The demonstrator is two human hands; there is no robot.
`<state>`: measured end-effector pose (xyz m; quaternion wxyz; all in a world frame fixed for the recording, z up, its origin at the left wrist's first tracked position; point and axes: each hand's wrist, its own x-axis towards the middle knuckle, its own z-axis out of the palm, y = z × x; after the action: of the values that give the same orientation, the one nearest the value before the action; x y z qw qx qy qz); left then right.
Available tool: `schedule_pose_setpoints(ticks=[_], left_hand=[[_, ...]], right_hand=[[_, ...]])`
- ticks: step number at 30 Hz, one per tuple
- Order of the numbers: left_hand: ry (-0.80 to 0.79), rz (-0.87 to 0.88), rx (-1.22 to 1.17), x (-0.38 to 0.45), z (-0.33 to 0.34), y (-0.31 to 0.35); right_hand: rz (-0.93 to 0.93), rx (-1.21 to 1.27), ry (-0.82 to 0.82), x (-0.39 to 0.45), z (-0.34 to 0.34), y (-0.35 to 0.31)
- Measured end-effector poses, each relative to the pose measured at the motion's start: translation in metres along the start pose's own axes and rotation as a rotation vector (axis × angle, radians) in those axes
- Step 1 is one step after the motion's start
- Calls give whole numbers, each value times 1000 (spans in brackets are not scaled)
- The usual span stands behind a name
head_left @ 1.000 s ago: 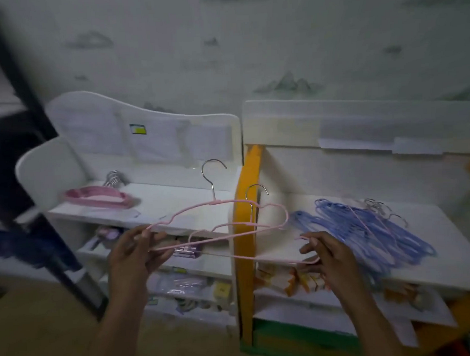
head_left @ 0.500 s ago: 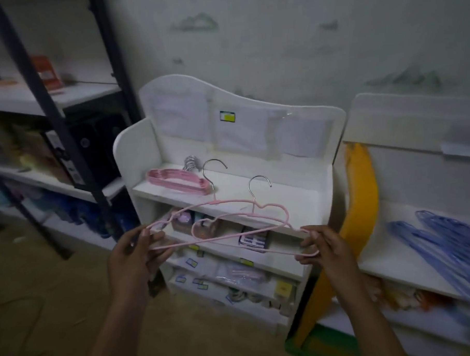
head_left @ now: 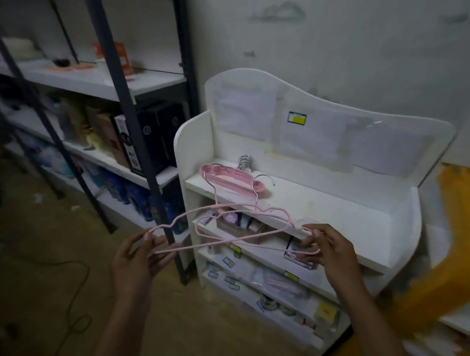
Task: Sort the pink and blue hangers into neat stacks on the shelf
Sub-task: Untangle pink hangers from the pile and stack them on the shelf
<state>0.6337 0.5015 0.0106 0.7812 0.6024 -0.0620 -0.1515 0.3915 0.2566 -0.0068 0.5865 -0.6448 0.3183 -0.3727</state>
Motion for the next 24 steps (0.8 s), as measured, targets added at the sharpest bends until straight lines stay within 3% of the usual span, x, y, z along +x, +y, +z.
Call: schedule_pose_setpoints(ticks=[24], left_hand=[[62, 56, 38, 198, 98, 12]], right_hand=[[40, 51, -23, 228, 70, 27]])
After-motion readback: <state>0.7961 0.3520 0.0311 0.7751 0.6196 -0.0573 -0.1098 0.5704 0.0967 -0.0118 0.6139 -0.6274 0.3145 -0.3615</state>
